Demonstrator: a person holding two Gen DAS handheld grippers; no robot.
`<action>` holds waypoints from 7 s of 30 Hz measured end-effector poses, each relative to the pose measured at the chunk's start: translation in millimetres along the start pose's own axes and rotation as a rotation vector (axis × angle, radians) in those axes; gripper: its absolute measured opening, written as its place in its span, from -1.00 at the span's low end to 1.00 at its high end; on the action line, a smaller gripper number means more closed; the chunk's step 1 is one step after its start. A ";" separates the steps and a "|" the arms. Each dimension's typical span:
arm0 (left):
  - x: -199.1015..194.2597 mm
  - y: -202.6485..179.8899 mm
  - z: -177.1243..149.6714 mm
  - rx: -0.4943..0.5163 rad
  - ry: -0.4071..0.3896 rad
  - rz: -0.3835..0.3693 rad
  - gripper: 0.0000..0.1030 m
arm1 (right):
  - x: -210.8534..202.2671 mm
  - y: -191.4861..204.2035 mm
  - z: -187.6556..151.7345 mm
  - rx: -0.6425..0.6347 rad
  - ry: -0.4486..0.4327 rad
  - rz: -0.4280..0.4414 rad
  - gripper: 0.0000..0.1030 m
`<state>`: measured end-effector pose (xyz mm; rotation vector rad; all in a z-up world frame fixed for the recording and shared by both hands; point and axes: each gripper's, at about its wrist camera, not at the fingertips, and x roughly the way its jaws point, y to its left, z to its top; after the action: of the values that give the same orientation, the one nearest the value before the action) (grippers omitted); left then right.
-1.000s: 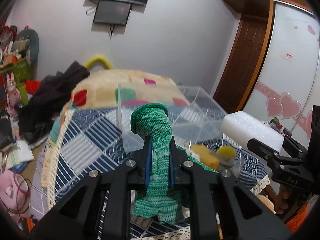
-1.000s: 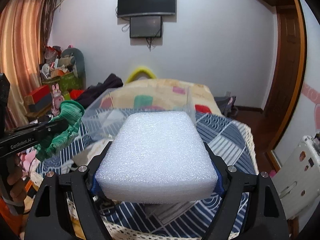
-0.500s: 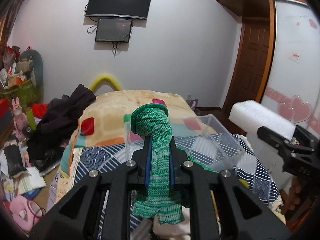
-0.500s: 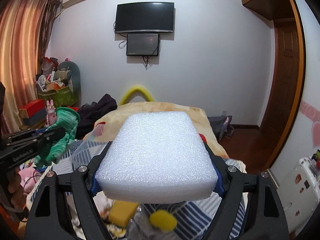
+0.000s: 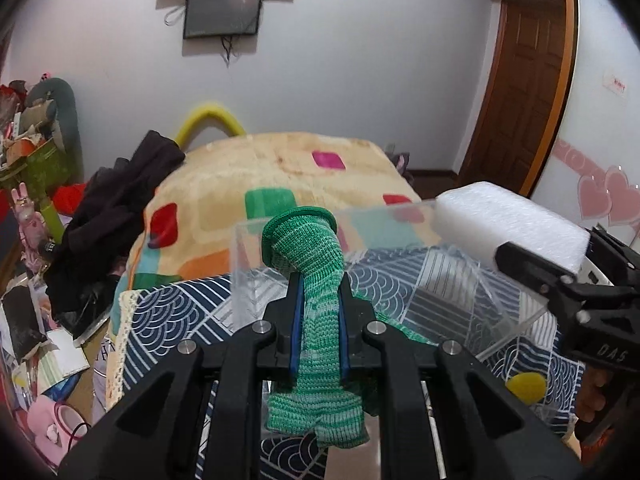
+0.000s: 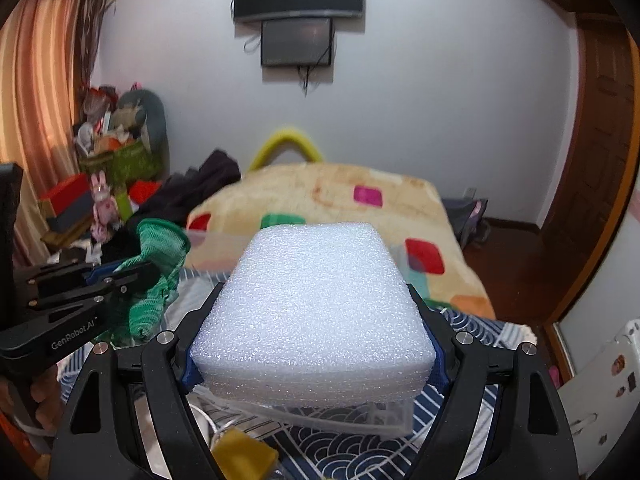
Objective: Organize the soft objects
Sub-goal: 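Lower the foam block into the box with right tool while left drops the glove, then grasp the yellow felt ball with the right tool while the left grasps the white bag, then drop the yellow ball in the box with right tool while left drops the white bag, then grasp the grey knit bag with right tool while left grasps the black-trimmed cloth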
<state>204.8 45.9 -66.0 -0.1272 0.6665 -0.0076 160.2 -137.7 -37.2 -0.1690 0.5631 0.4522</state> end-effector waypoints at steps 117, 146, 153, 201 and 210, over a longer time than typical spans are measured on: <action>-114.4 -11.6 -80.7 -0.018 -0.117 -0.099 -0.79 | -61.2 -42.2 -91.0 0.065 0.041 -0.066 -0.14; -109.0 -10.8 -53.6 -0.018 -0.169 -0.089 -0.79 | -83.9 -61.7 -71.8 0.115 0.001 -0.071 -0.28; -89.5 -7.4 -28.1 -0.025 -0.197 -0.059 -0.79 | -72.5 -29.3 -24.4 0.023 -0.105 -0.036 -0.28; -93.7 -25.4 -53.5 0.064 -0.127 -0.031 0.90 | -72.4 -15.2 -26.0 -0.036 -0.105 -0.007 0.56; -68.1 -19.5 -105.3 0.049 0.030 -0.006 0.90 | -60.2 -20.8 -61.4 0.005 0.002 -0.018 0.56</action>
<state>86.9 17.7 -103.6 -0.0825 0.6952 -0.0319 95.3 -195.2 -54.8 -0.1700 0.5640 0.4330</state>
